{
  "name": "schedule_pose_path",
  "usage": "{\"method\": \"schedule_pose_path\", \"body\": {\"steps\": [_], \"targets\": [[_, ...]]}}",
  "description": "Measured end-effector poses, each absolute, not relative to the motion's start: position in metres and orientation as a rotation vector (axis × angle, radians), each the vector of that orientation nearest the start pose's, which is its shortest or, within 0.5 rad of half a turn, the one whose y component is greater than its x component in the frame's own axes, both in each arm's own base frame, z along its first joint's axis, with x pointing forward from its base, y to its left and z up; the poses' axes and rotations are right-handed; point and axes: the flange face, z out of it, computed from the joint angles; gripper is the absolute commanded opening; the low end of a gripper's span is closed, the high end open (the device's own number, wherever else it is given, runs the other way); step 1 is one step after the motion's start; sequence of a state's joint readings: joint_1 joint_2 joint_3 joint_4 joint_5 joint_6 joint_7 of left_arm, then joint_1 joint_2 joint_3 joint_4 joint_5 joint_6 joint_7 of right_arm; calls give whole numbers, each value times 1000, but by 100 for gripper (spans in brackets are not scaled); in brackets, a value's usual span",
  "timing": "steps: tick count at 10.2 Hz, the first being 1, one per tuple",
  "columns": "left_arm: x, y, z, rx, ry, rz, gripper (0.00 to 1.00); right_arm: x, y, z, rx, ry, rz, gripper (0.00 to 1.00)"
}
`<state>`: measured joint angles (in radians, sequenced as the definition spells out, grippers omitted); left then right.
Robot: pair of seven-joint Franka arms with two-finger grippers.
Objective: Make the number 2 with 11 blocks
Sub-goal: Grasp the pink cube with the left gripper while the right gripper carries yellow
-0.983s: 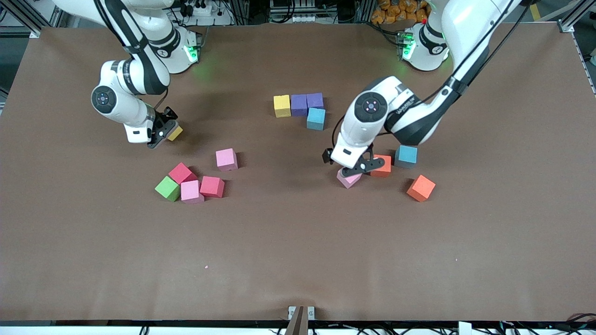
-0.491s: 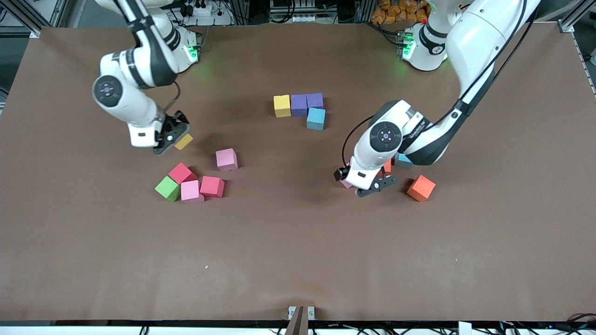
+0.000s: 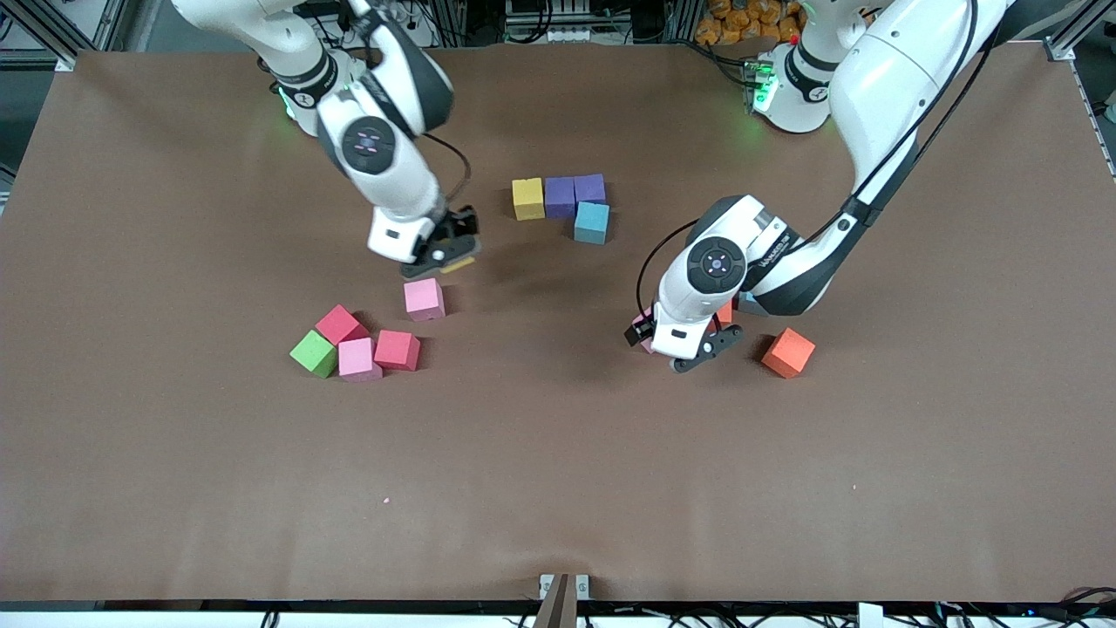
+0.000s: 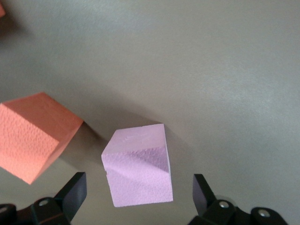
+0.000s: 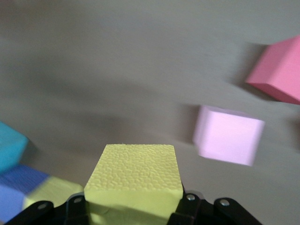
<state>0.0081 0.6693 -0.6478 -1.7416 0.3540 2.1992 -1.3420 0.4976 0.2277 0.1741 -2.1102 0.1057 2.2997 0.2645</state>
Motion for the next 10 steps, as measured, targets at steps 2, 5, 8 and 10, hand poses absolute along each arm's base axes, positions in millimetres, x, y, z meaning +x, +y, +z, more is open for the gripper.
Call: {"method": "schedule_pose_path", "body": {"steps": [2,5,8,10], "targets": [[555,-349,242,-2990,-962,206,100,451,406,284,-3020,-326,151,20],[553,-348,227,-2939,-1052,243,100,454,459,259,-3025,-53,174,18],[549,-348,218,-2926,-1053,265,89,445,496,232,-3005,93,144,16],[550,-345,215,-2919,-1058,266,73,431,513,221,-2999,135,149,15]]}}
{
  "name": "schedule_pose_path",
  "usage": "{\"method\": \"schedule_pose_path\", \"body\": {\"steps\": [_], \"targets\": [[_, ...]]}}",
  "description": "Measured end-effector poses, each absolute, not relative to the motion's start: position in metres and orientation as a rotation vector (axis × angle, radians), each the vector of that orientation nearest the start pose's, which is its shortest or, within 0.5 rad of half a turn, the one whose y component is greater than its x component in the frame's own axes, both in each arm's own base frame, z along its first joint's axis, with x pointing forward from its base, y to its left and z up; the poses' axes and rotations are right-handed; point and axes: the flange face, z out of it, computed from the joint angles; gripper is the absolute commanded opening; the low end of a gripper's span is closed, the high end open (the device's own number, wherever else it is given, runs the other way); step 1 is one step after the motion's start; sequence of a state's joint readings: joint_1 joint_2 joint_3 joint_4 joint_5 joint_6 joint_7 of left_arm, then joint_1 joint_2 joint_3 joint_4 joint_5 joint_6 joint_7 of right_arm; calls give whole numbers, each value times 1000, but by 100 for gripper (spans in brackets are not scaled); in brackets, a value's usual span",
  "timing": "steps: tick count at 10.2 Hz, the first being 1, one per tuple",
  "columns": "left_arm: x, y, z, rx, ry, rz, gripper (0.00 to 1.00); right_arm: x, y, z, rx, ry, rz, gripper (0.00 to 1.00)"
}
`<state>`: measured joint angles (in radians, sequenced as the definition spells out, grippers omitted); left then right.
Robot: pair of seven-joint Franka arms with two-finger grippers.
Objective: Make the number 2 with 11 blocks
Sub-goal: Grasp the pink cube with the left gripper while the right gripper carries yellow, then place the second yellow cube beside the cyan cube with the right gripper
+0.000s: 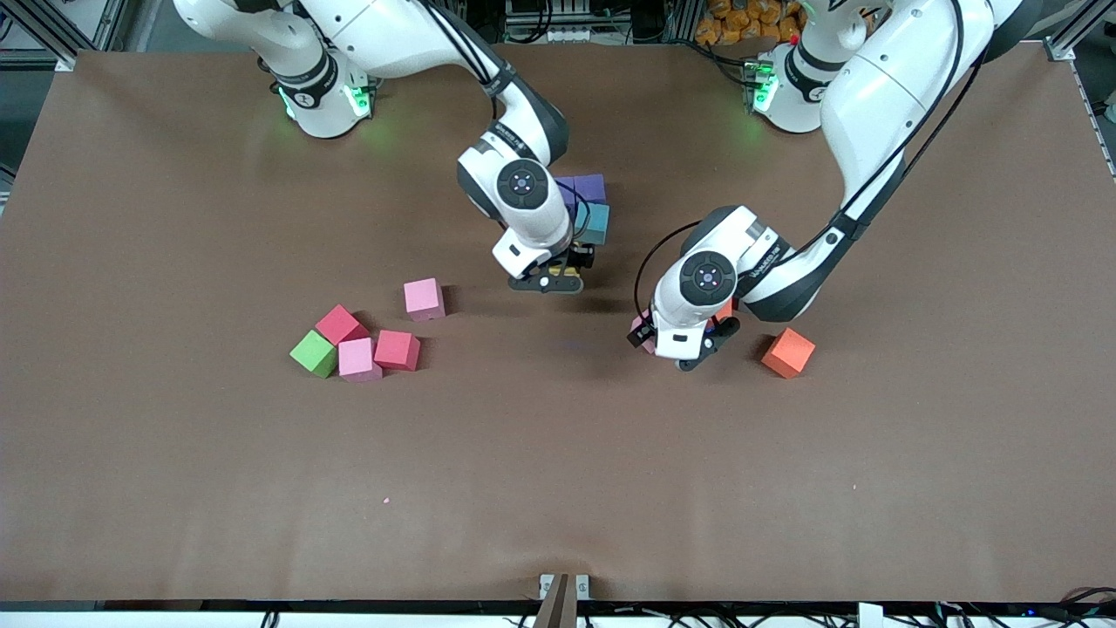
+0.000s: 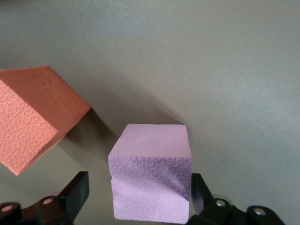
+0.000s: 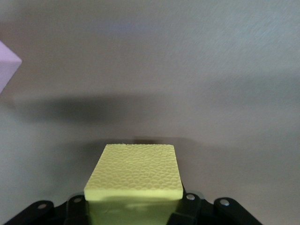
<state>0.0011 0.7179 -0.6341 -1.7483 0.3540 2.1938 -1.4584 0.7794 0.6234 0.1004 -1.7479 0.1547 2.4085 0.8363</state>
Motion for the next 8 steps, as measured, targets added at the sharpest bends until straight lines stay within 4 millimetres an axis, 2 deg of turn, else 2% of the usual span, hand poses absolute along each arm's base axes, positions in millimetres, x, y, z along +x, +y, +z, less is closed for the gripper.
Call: {"method": "schedule_pose_path", "body": {"steps": [1,3,8], "targets": [[551,-343,214,-2914,-1062,265,66,424,521,222,-2997,138,152,14],[553,-339,212,-2908,-1071,263,60,413,533,221,-2996,145,155,14],[555,-338,214,-2908,-1077,261,61,414,537,211,-3002,151,146,14]]}}
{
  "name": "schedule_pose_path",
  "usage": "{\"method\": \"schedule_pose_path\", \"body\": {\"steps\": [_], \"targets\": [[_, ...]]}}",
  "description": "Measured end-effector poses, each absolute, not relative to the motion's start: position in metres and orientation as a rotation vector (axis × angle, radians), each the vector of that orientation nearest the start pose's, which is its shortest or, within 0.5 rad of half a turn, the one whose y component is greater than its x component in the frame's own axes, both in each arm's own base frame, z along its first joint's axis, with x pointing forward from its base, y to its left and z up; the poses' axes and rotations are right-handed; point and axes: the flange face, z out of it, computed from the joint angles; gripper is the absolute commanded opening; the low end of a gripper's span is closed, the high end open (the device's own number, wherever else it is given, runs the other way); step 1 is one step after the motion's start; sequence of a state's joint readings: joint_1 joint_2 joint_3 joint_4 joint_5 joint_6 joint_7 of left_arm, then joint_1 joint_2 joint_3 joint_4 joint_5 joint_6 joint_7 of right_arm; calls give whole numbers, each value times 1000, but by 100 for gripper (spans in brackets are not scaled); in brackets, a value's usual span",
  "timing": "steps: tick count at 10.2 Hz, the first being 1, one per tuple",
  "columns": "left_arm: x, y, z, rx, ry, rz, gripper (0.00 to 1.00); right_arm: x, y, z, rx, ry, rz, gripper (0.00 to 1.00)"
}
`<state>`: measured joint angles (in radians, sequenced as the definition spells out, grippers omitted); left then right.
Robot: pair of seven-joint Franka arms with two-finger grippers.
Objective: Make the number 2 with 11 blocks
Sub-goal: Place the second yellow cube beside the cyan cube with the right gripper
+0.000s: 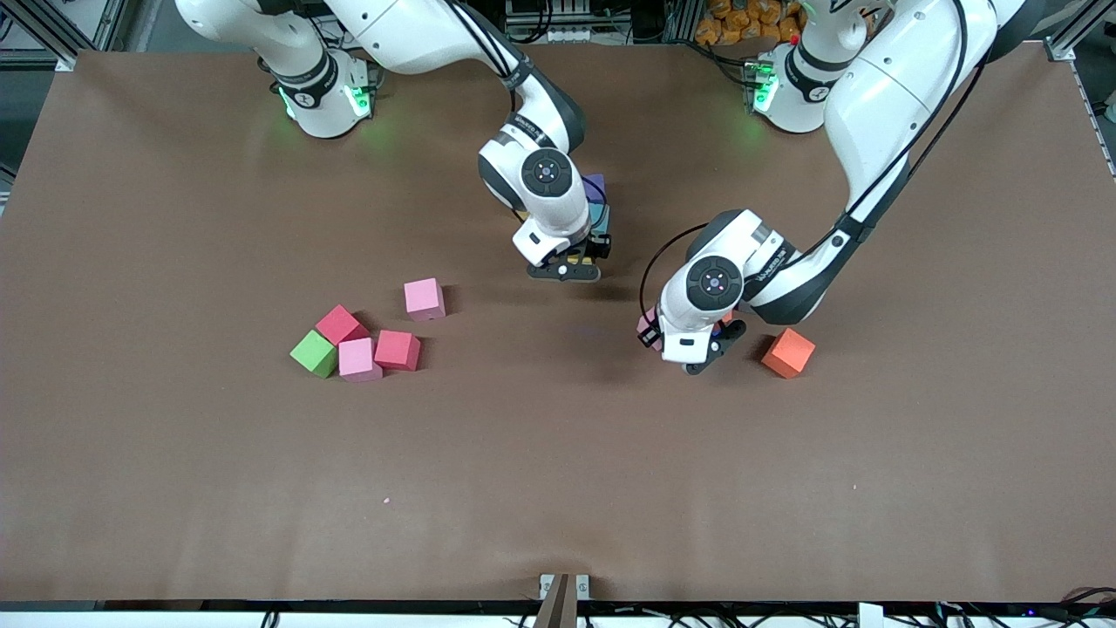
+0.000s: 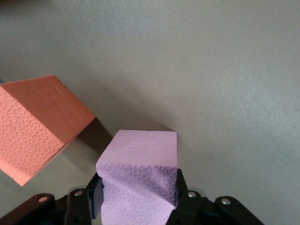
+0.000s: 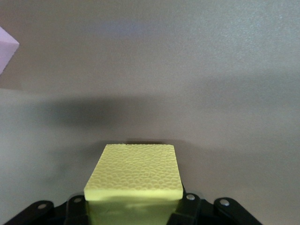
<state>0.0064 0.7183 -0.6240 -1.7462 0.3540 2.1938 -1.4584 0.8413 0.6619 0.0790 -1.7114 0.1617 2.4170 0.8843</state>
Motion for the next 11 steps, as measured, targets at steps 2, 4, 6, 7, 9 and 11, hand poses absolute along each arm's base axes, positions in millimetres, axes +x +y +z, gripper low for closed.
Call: {"method": "schedule_pose_path", "body": {"steps": [2,4,6,7,9,11], "targets": [[557,-332,213,-2905,-1054,268,62,412,539,207,-3004,146,147,14],[564,-317,214,-2893,-1000,285,62,406,545,204,-3006,127,150,14],[570,-307,215,-2887,-1016,283,61,397,554,202,-3008,99,151,14],[570,-306,215,-2886,-1019,283,61,394,556,202,-3009,92,150,14],[574,-302,217,-2884,-1033,279,61,391,558,200,-3007,85,147,14],[575,-300,218,-2879,-1051,275,61,391,559,198,-3004,85,143,16]]}}
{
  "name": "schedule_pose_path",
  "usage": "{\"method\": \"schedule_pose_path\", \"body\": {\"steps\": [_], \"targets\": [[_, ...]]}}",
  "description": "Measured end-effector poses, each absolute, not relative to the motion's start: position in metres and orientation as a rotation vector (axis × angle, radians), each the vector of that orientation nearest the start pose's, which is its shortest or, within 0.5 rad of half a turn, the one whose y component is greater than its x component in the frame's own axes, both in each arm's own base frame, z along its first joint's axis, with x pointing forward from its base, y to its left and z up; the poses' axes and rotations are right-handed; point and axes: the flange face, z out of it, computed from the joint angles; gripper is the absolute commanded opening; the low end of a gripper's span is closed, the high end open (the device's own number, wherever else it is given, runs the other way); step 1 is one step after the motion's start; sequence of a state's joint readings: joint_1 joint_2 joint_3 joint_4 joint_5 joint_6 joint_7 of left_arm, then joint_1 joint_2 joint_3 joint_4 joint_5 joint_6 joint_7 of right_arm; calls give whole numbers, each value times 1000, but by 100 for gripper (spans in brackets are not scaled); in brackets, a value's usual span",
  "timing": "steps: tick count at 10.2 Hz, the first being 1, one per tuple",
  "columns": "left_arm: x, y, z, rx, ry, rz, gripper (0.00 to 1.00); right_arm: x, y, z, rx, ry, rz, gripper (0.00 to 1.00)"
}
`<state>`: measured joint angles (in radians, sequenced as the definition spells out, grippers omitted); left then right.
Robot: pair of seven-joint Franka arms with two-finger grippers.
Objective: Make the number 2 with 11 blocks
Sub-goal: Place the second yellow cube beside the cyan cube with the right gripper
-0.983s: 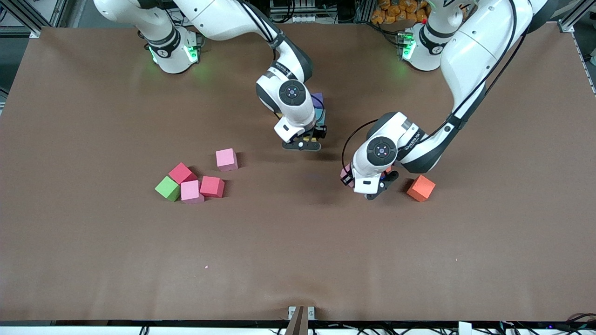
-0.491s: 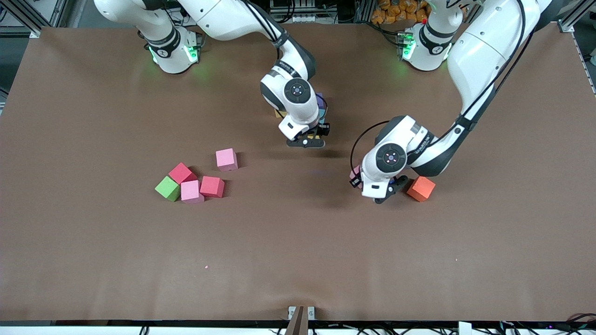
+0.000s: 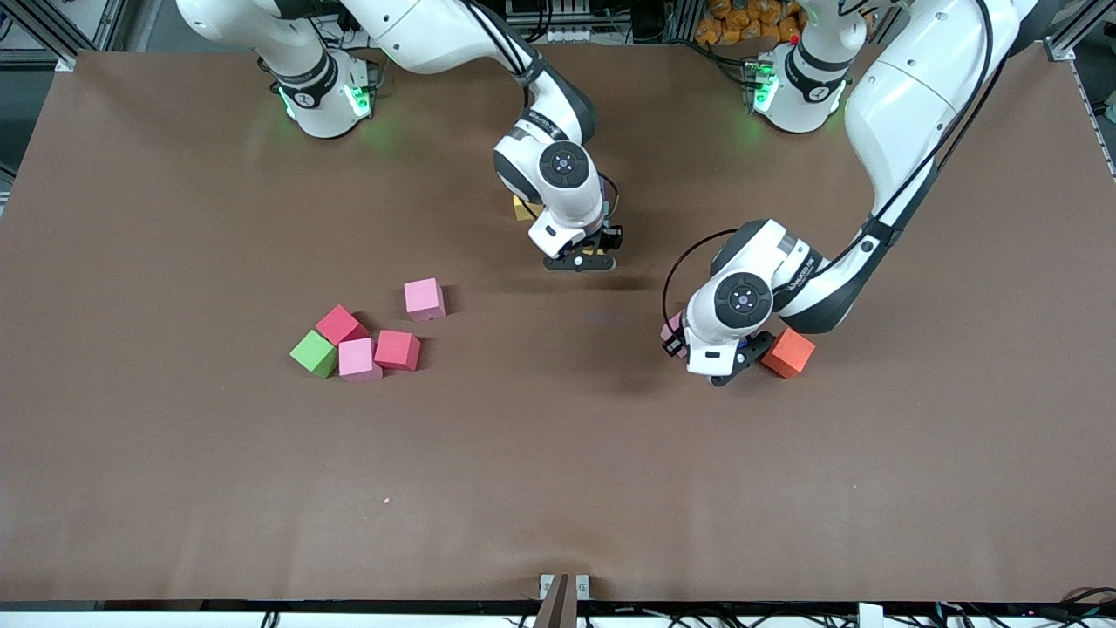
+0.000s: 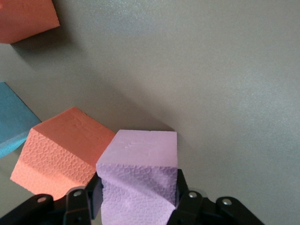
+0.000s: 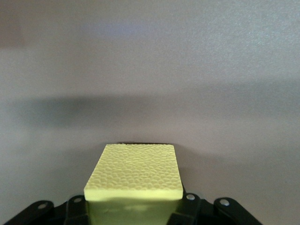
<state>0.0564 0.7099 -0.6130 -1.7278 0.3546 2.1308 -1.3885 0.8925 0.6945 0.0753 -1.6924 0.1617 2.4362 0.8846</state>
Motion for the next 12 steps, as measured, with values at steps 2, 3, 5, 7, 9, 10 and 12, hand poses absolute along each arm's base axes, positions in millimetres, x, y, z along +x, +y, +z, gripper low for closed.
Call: {"method": "schedule_pose_path", "body": {"steps": [2,3,5,7,9,10,12], "targets": [[577,-299,219,-2875,-1062,273,62,391,559,197,-3005,83,142,29],[577,-298,219,-2875,-1065,271,61,391,559,197,-3005,82,142,50],[578,-297,220,-2874,-1070,269,61,391,559,196,-3005,82,142,100],[580,-295,221,-2872,-1082,267,61,391,559,196,-3005,81,142,100],[581,-293,221,-2871,-1087,267,61,392,559,196,-3005,80,139,100],[581,-293,221,-2870,-1087,267,61,394,558,197,-3003,80,131,100],[582,-294,222,-2863,-1109,262,61,399,565,217,-2981,72,98,100]]}}
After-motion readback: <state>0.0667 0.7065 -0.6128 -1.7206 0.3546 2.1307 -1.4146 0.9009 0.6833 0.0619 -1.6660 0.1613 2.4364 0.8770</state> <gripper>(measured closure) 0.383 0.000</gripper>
